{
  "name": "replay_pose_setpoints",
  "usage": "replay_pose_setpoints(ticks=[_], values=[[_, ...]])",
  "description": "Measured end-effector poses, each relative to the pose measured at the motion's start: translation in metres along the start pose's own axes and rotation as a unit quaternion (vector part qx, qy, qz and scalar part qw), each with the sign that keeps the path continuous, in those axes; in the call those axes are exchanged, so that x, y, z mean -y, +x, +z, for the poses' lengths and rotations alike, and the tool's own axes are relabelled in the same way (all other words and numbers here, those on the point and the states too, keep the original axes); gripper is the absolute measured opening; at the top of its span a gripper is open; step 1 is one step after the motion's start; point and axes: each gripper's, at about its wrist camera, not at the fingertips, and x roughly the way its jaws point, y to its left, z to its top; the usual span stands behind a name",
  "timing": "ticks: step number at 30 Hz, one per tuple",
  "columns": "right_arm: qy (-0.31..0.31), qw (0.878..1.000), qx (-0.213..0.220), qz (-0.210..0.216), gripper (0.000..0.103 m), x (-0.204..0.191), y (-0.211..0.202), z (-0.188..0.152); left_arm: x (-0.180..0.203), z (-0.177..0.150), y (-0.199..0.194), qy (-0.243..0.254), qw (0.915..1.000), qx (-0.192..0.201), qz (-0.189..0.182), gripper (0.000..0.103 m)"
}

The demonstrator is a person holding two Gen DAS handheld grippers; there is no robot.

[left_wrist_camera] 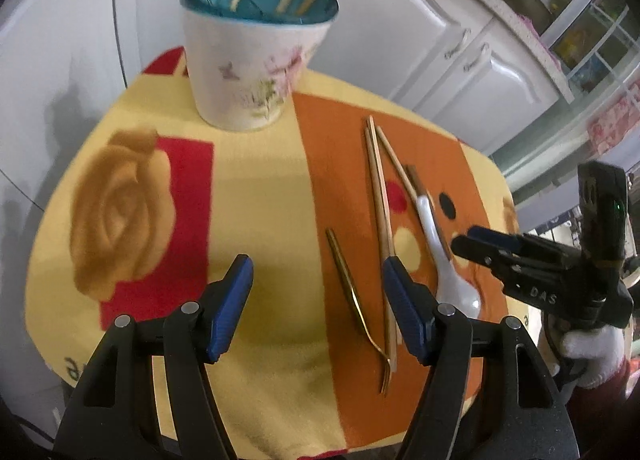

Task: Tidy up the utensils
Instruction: 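Lower both tools toward the forks lying on the cloth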

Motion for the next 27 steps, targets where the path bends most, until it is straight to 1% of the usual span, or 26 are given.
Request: replay_pose_setpoints(ticks=[1,6,13,17,20,22,25,27], values=[[-0.003,1.000,-0.001,0.001,0.034,-0.001,0.002,0.000,0.000,-0.001,0.002,0.000,1.0000,-0.002,0.001,0.067],[-0.017,1.000,-0.005,-0.007,0.031,-0.006,0.012,0.003,-0.002,-0.002,0.008,-0.002,1.0000,-0.008,0.001,0.067],[0.022,1.000,0.006,-0.007,0.025,0.011,0.018,0.022,-0.001,-0.005,0.020,0.009,0.9998,-0.018,-0.001,0.067],[0.037,0.999,-0.001,-0.012,0.021,0.020,0.030,0.038,0.002,-0.006,0.027,0.016,0.9996,-0.024,-0.001,0.067],[0.032,0.999,-0.009,-0.010,0.020,0.018,0.041,0.049,0.002,-0.007,0.029,0.022,0.9994,-0.026,0.002,0.067],[0.028,0.999,-0.013,-0.009,0.016,0.017,0.046,0.052,0.003,-0.006,0.031,0.023,0.9994,-0.027,0.004,0.067],[0.018,1.000,-0.010,-0.014,0.011,0.018,0.048,0.054,0.003,-0.004,0.032,0.023,0.9993,-0.029,0.006,0.067],[0.011,1.000,-0.010,-0.017,0.010,0.023,0.045,0.050,0.003,-0.004,0.033,0.025,0.9992,-0.029,0.008,0.067]])
